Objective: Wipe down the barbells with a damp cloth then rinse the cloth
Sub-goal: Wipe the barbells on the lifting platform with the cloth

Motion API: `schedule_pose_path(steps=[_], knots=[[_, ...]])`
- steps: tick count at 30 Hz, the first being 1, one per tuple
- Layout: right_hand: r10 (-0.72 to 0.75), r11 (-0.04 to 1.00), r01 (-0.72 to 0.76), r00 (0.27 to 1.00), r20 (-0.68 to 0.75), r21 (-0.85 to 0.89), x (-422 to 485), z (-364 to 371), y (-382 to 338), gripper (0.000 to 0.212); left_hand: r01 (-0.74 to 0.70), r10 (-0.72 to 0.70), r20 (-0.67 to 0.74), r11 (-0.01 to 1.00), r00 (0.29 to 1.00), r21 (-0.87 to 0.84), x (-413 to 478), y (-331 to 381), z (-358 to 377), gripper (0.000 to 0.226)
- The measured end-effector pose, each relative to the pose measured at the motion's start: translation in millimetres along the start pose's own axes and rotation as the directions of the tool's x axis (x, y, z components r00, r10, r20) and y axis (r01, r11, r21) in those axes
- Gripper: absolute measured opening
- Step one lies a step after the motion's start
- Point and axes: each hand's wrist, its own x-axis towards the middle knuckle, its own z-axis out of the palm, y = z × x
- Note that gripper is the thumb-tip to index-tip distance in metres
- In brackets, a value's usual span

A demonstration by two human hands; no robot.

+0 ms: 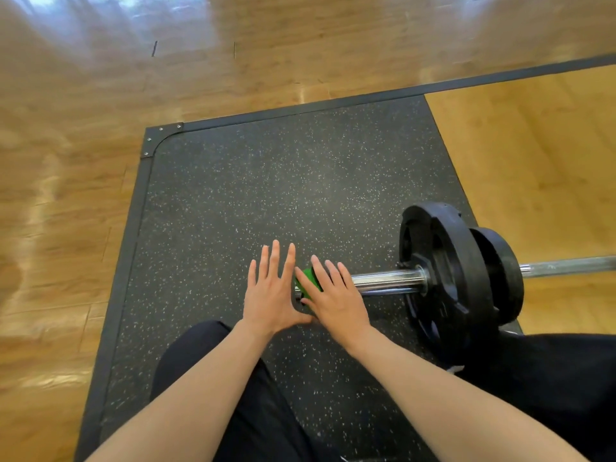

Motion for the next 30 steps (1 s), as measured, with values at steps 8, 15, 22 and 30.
schedule_pose_path(steps=[8,15,22,30], knots=[[0.168,0.986,-0.168,0.982,-0.083,0.006,-35,-15,67,0.054,-0.122,0.122,-0.003,0.990,0.993,0.074,7,11,0,0.140],[0.443,0.869,-0.408,0.894,-0.071,0.280,15,-60,58,0.044,-0.173,0.182,-0.064,0.978,0.981,0.117,31,18,-39,0.109],[0.404,0.891,-0.325,0.886,-0.228,0.318,116,-126,83,0.052,-0.109,0.140,-0.152,0.975,0.978,0.195,98,-4,-122,0.095],[0.334,0.936,-0.295,0.916,-0.221,0.191,145,-258,144,0.047,-0.132,0.176,-0.151,0.956,0.973,0.261,135,36,-286,0.091]])
